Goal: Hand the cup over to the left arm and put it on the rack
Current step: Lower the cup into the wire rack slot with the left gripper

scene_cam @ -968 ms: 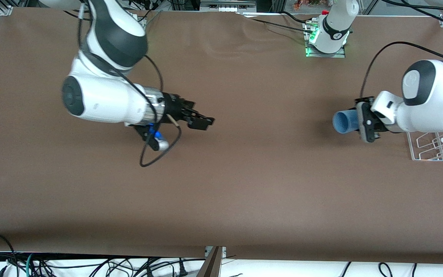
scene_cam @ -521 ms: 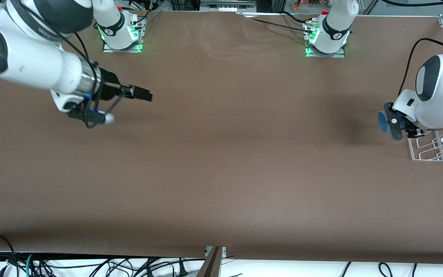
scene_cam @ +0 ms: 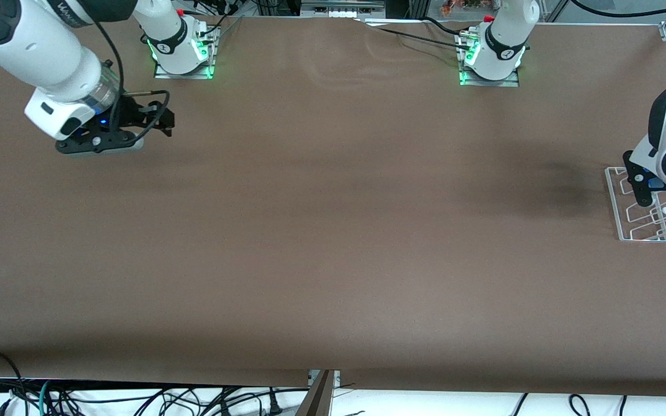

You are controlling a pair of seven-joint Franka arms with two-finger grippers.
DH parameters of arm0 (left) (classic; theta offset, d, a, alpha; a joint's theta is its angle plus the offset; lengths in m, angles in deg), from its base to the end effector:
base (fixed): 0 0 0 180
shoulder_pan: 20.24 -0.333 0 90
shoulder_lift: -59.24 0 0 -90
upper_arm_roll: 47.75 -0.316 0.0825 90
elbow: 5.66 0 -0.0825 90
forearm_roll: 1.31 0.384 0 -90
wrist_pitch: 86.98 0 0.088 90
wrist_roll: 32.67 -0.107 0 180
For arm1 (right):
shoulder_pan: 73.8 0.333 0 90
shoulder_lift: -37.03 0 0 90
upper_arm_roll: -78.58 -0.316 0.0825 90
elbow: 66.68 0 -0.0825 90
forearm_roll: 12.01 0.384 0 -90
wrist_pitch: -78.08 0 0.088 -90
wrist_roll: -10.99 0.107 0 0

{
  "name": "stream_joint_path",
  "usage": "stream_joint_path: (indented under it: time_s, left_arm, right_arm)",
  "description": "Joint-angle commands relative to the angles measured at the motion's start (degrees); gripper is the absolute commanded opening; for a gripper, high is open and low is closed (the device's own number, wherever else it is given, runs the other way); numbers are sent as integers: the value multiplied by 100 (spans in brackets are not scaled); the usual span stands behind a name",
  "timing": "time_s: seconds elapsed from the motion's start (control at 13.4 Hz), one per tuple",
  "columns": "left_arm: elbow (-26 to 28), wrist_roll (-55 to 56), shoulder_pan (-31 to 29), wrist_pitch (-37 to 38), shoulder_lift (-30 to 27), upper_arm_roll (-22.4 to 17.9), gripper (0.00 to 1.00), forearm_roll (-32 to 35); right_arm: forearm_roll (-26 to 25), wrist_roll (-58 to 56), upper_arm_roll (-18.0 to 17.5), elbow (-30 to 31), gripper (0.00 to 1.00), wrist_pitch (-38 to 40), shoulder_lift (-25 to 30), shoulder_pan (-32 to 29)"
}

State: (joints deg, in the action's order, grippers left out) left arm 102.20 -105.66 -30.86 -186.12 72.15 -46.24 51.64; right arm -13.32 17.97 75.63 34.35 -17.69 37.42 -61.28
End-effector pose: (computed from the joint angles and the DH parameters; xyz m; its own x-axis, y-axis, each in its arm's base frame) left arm 0.5650 0.1655 0.3960 -0.0280 -0.6303 -0.7758 -0.9565 -0.2086 0.2040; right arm 0.5322 0.1450 0.5457 0.9855 0.1490 -0.0815 0.1521 -0.9878 0.0330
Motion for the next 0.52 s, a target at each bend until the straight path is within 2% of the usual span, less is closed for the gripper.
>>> stream_joint_path:
  time_s: [0.0,0.3,0.45]
  left_arm:
    - [200,267,-45,-314,123,43,0,1020]
    - [507,1083,-204,-1193,413,34,0,2725]
    - [578,1400,-213,-1370,563,-1,0,3551]
  right_arm:
    - [-159,-144,-64,-293,100,-22,-91,-48]
    - [-221,-302,-47,-690,100,101,-407,-171]
    - [-212,-206,-12,-935,100,216,-426,-215]
